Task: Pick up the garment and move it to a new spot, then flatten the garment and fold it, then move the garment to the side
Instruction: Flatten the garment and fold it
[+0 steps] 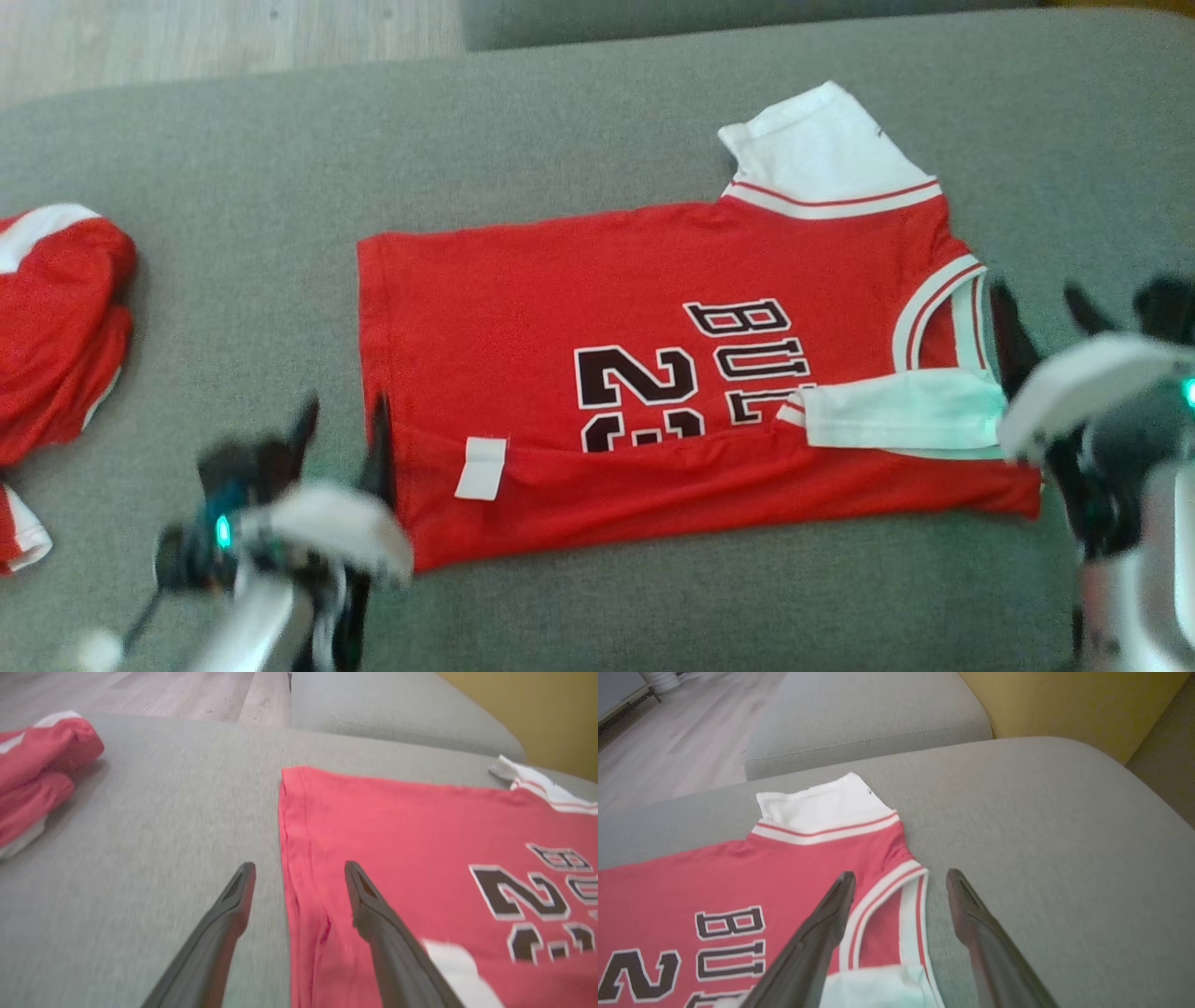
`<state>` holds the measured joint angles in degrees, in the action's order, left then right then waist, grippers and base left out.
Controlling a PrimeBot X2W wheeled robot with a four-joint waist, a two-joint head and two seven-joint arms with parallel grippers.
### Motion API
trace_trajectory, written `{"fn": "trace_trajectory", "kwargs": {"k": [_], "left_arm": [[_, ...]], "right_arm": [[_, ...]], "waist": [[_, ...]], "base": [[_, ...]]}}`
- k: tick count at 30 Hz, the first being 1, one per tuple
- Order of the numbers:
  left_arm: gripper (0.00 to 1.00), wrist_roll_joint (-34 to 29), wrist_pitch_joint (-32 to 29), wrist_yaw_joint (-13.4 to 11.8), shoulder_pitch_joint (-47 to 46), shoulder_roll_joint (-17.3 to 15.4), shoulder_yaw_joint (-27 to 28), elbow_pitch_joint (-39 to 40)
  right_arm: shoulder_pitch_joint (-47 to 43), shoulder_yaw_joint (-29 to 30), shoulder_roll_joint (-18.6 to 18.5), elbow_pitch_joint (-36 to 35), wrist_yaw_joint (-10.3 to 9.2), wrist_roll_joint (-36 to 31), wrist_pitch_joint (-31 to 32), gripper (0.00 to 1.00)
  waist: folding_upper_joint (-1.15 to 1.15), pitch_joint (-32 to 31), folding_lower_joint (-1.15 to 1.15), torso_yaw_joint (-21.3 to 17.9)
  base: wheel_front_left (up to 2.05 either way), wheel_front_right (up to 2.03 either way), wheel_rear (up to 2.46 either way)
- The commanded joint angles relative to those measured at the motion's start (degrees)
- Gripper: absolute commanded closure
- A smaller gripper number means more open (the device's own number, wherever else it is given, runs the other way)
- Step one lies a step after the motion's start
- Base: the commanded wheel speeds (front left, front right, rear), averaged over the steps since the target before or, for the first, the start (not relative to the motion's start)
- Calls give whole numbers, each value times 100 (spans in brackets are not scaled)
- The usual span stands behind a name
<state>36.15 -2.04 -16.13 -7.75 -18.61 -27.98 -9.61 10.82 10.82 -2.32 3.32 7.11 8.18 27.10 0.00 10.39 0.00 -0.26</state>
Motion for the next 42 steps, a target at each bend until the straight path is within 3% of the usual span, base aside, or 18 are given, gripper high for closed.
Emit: {"fn": "trace_trajectory", "kwargs": {"k": [1, 11, 20, 21, 22, 23, 24, 25, 26, 36, 42], "left_arm": [[0, -15, -21, 38, -640, 6, 280, -20], [0, -134, -163, 252, -2701, 281, 308, -1751], [0, -57, -170, 524, -3472, 438, 294, -2723], [6, -30, -218, 551, -3496, 459, 285, -2802], [38, 2, -283, 567, -3506, 484, 276, -2876], [57, 34, -332, 570, -3511, 507, 278, -2936], [64, 61, -375, 579, -3511, 529, 272, -2980], [79, 78, -401, 587, -3509, 548, 263, -3008], [100, 80, -412, 598, -3508, 558, 247, -3024], [100, 79, -80, 702, -3498, 667, 191, -2839], [100, 3, 209, 809, -3584, 755, 93, -2524]], "right_arm": [[473, -222, -55, -230, 37, -94, 26, 0], [1706, -815, -57, 216, 37, -146, 19, 0], [1953, -875, -100, 361, 37, -104, -148, 0], [1950, -870, -100, 365, 37, -103, -159, 0], [1948, -864, -101, 366, 37, -101, -168, 0], [1947, -855, -101, 364, 37, -99, -175, 0], [1947, -846, -104, 358, 37, -100, -177, 0], [1948, -837, -107, 348, 37, -101, -175, 0], [1953, -826, -107, 335, 37, -101, -170, 0], [2418, -818, -146, 355, 37, 225, 138, 0], [3524, -749, -614, 1322, 37, 372, 419, 0]], "waist": [[0, 168, 0, 23], [0, 984, 0, -62], [0, 1357, 0, -140], [0, 1365, 0, -141], [0, 1373, 0, -138], [0, 1379, 0, -134], [0, 1382, 0, -129], [0, 1384, 0, -123], [0, 1387, 0, -116], [0, 1548, 0, 38], [0, 1823, 0, 351]], "base": [[0, 0, 0], [0, 0, 0], [0, 0, 0], [0, 0, 0], [0, 0, 0], [0, 0, 0], [0, 0, 0], [0, 0, 0], [0, 0, 0], [0, 0, 0], [0, 0, 0]]}}
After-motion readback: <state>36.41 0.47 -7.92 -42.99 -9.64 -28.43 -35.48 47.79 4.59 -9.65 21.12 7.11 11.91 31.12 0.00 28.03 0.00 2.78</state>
